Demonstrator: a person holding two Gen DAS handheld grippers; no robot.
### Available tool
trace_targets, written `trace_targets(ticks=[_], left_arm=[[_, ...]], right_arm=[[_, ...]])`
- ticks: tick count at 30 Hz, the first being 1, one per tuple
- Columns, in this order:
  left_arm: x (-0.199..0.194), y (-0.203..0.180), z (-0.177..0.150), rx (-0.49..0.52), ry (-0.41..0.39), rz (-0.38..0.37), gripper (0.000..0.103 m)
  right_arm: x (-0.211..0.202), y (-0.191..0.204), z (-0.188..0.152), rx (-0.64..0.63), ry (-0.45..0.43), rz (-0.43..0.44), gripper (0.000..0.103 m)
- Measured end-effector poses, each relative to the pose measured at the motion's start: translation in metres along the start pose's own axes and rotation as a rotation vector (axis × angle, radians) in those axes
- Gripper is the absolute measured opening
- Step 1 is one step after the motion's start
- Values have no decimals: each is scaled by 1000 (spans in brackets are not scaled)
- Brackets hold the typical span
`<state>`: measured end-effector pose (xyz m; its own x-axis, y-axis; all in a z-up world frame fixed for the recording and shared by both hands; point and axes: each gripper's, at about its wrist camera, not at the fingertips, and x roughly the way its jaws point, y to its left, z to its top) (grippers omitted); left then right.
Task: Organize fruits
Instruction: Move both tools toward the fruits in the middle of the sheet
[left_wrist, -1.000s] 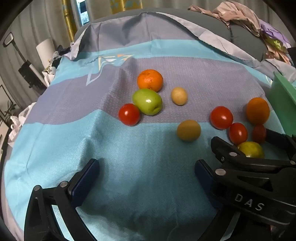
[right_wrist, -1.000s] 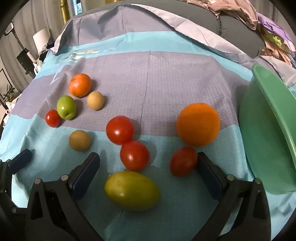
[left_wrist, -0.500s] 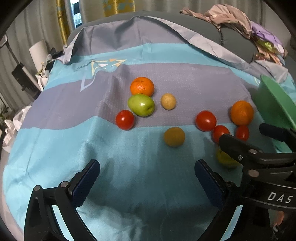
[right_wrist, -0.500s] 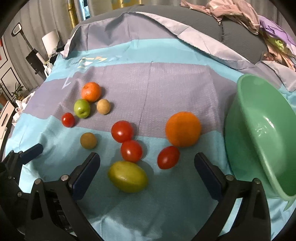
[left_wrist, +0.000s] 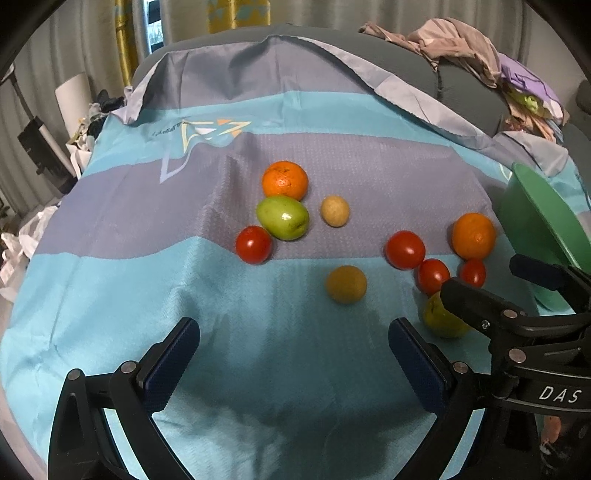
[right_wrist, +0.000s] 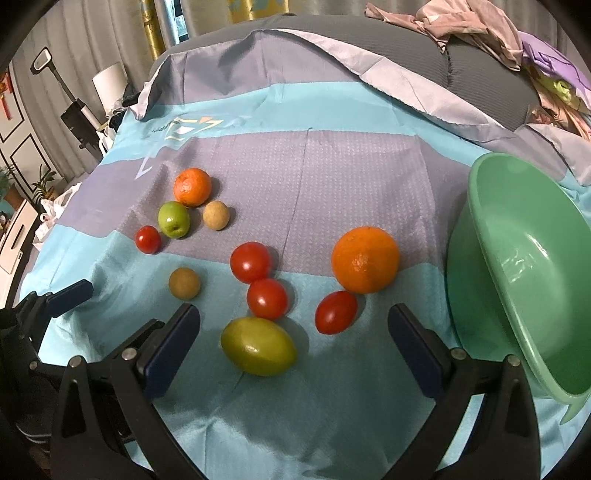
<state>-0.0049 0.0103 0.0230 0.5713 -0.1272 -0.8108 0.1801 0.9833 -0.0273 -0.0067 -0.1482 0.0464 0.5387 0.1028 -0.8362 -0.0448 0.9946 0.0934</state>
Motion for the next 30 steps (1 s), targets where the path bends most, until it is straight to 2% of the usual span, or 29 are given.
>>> trace_targets(ticks=[30], left_arm=[[-8,20,8,-17,14,-56,102]], right_arm=[[-10,-6,1,22,-22,41,102]])
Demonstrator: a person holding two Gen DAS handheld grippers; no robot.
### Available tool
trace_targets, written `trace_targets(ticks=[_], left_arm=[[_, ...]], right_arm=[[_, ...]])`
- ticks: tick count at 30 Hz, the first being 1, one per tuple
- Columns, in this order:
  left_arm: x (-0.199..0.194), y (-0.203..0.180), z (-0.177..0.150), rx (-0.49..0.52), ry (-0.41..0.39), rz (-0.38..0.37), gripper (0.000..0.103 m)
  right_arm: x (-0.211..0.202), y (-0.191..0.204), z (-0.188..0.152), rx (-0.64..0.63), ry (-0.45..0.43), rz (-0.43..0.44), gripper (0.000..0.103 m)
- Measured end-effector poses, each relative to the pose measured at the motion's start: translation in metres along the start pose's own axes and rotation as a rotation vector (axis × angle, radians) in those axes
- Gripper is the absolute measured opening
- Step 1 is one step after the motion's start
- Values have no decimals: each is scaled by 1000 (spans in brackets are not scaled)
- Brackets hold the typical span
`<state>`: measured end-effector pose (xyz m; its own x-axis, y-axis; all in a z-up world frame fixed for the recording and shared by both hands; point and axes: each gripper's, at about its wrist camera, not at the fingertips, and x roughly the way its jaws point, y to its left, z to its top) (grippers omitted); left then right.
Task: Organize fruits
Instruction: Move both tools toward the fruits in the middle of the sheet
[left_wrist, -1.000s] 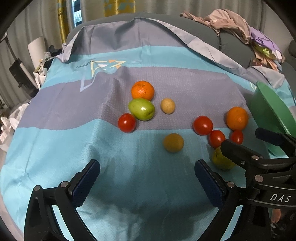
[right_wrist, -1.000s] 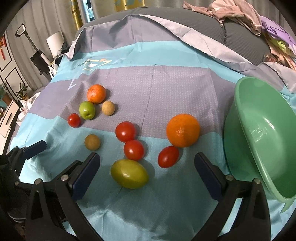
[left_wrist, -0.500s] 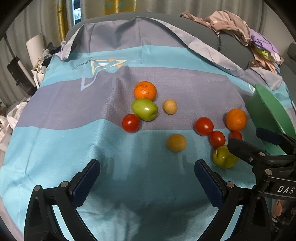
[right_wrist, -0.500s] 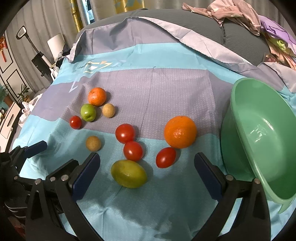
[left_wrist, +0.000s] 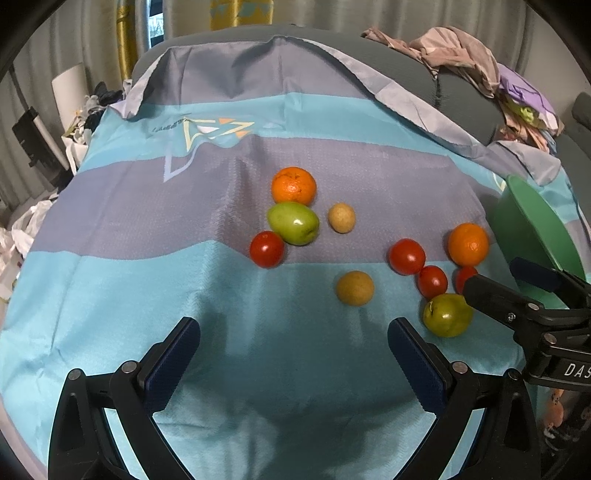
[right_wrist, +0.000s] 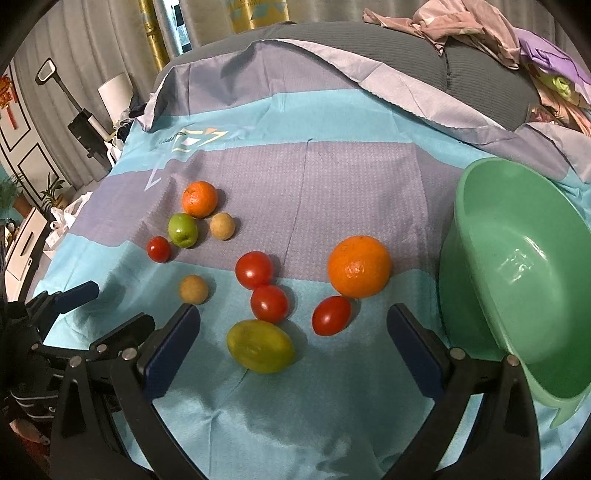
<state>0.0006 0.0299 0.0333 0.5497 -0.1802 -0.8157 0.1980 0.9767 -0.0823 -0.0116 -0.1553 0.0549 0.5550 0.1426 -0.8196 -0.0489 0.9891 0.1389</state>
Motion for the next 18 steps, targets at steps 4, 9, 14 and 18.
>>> trace_targets(ticks=[4,9,14,18], left_arm=[[-1,-1,0,15,-1,2,102],[-3,3,2,7,-8,2,102],[-5,4,2,6,-8,-5,102],[-6,3,2,8,-9,-14,102]], right_arm=[[0,-1,0,3,0,3,102],[-2,-1,0,5,-3,12,102],[-3,-1,0,5,2,27,101],[-3,-2,0,7,4,30,100]])
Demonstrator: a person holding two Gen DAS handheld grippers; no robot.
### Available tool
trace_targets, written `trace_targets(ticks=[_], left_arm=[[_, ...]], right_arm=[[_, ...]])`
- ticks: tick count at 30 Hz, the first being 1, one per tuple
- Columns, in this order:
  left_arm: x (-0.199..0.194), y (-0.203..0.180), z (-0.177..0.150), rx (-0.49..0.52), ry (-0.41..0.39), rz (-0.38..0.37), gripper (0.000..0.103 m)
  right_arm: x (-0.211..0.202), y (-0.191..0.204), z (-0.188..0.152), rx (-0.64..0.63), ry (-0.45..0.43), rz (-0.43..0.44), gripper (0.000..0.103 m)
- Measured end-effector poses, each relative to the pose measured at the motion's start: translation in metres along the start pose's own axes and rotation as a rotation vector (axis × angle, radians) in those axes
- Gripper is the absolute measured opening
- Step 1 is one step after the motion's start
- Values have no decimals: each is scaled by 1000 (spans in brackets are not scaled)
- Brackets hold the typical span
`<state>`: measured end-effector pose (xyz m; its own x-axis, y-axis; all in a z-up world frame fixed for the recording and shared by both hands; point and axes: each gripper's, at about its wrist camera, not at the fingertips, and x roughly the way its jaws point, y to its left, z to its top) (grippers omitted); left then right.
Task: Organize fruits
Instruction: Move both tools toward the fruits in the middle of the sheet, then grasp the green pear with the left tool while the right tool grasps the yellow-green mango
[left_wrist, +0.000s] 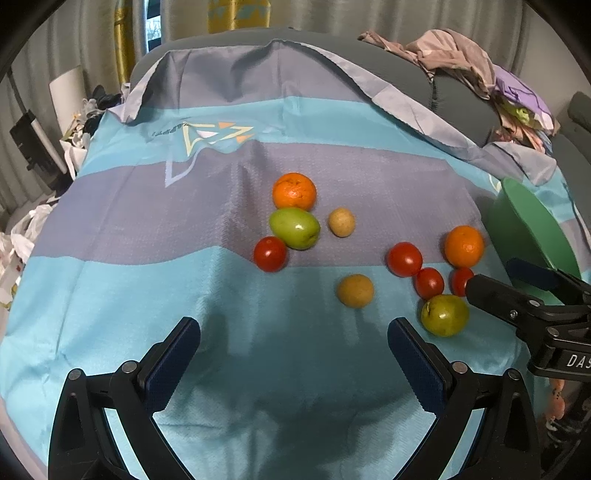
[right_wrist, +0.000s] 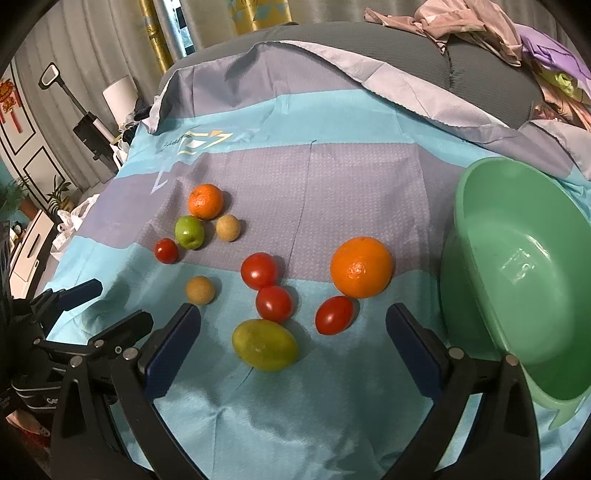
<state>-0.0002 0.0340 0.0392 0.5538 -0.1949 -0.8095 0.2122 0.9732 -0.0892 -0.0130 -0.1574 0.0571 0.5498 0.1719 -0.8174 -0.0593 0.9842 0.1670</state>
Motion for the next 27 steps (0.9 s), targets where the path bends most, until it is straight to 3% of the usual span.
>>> trace_targets(ticks=[27], left_arm=[[-6,9,4,-17,15,-123,99]], right_arm=[[-1,0,-2,-20,11,57,95]])
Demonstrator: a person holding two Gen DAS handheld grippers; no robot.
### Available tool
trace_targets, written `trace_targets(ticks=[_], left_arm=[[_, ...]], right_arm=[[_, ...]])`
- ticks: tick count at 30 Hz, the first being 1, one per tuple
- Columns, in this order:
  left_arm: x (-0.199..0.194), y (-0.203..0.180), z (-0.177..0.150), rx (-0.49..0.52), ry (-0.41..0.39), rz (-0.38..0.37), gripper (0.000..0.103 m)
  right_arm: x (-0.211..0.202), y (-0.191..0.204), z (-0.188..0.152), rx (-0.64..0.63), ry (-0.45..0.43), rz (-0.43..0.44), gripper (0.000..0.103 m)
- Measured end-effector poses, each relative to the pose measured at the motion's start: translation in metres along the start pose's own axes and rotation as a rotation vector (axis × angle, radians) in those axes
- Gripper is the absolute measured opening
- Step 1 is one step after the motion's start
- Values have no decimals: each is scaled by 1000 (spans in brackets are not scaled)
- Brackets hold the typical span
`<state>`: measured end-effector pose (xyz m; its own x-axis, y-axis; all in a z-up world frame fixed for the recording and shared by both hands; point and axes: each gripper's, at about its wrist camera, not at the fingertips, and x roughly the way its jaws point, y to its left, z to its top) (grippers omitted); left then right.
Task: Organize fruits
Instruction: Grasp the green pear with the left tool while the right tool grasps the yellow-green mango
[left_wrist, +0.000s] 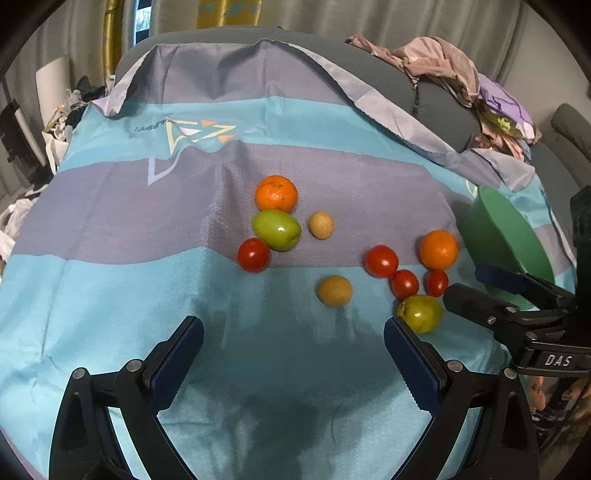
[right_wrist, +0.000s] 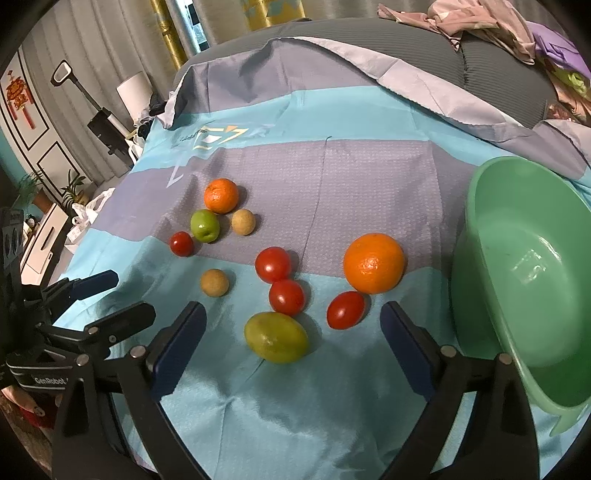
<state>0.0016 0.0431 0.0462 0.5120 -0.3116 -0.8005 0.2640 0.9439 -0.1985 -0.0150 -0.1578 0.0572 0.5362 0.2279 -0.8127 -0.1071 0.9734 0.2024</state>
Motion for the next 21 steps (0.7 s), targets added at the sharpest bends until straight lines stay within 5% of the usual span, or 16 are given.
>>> trace_targets(ticks=[21], left_arm=[[-2,2,2,-39,13,-84,91]], right_arm=[[1,-2,0,39,26,59,85]])
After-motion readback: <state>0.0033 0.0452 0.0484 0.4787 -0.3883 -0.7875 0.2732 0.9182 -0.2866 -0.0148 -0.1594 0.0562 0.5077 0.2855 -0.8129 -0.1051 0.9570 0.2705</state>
